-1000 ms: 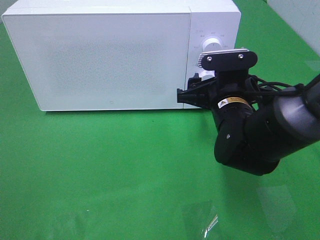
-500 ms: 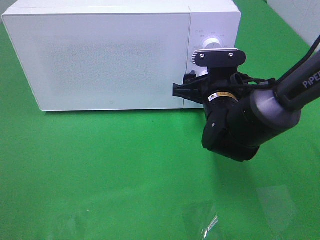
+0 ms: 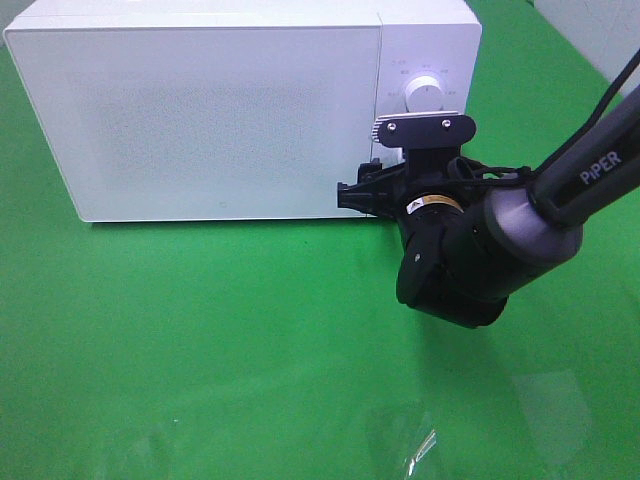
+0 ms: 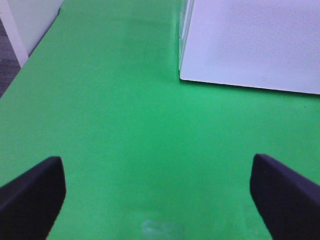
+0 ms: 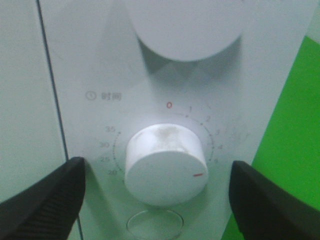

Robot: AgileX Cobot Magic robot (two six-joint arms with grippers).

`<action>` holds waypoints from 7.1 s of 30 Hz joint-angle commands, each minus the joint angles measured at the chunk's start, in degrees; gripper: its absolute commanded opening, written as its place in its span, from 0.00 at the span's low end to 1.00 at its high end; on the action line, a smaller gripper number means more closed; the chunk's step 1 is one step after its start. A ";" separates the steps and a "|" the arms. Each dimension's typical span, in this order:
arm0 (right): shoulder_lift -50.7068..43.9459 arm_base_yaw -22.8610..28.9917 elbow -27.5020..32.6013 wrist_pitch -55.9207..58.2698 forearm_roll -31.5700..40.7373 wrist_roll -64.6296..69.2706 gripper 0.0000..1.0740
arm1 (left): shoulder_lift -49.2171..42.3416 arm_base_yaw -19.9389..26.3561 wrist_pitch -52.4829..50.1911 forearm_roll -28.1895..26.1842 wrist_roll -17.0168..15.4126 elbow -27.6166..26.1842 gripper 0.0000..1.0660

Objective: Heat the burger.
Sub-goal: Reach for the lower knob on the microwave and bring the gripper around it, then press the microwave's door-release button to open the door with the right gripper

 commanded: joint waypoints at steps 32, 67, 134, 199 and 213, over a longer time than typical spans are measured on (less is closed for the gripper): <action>-2.29 -0.57 -1.09 -2.01 -1.15 -0.69 0.02 | -0.80 0.06 0.23 -0.11 0.17 -0.06 0.86; -2.29 -0.63 -1.09 -0.57 -19.88 96.83 0.00 | -0.86 0.06 0.23 -0.11 0.17 -0.06 0.86; -5.27 -0.69 4.18 -3.21 -9.40 85.08 0.61 | -0.86 0.06 0.23 -0.11 0.17 -0.06 0.86; -69.96 -10.60 12.89 112.70 -48.13 28.76 0.63 | -0.86 0.06 0.23 -0.11 0.17 -0.06 0.86; -96.94 -21.60 12.95 117.74 -54.37 26.87 0.73 | -0.86 0.06 0.23 -0.11 0.17 -0.06 0.86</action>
